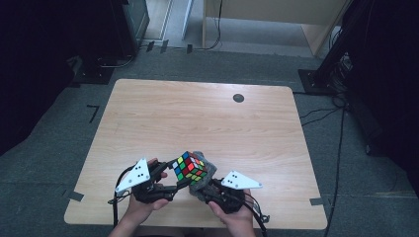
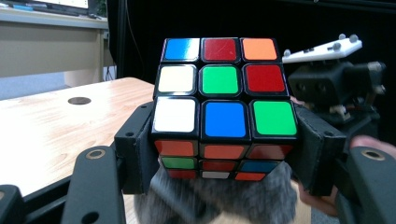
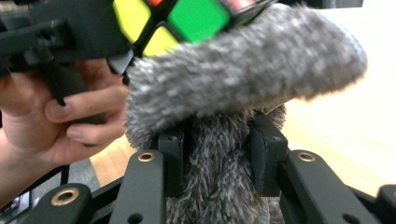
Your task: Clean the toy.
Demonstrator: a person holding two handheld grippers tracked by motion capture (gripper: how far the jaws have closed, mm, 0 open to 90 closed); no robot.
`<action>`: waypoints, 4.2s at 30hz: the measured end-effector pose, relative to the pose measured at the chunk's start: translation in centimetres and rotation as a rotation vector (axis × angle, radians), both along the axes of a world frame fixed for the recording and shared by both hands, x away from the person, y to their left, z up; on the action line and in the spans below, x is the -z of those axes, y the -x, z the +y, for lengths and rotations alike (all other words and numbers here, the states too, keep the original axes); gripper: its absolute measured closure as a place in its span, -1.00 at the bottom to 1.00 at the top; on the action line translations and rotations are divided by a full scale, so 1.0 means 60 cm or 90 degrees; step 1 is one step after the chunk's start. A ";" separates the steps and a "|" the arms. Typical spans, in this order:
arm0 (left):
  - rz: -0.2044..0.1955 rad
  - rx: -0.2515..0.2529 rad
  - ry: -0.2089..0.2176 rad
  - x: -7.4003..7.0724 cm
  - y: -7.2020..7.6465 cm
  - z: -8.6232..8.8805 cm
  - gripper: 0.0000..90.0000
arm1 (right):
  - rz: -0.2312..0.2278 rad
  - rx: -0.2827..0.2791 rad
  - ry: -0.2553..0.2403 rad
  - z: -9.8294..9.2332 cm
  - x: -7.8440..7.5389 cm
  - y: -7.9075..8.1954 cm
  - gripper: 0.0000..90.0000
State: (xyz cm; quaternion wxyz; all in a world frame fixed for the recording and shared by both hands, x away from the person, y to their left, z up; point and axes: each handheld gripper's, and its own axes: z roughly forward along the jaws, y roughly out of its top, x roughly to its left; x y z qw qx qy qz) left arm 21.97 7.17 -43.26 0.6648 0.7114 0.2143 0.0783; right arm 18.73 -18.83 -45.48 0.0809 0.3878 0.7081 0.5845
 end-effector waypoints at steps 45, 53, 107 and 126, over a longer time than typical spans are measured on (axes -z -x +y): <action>0.032 -0.077 -0.020 -0.002 -0.021 0.023 -0.23 | -0.091 0.230 0.284 -0.102 0.041 -0.071 -0.22; 0.039 -0.078 -0.017 -0.006 -0.022 0.020 -0.23 | -0.196 0.138 0.196 -0.079 0.006 -0.040 -0.21; 0.118 -0.016 -0.009 -0.008 -0.026 -0.015 -0.57 | -0.379 0.034 0.232 0.012 0.015 -0.006 -0.23; -0.101 -0.117 -0.257 0.033 -0.011 -0.035 -0.76 | -0.140 0.007 0.107 -0.037 -0.032 -0.021 -0.24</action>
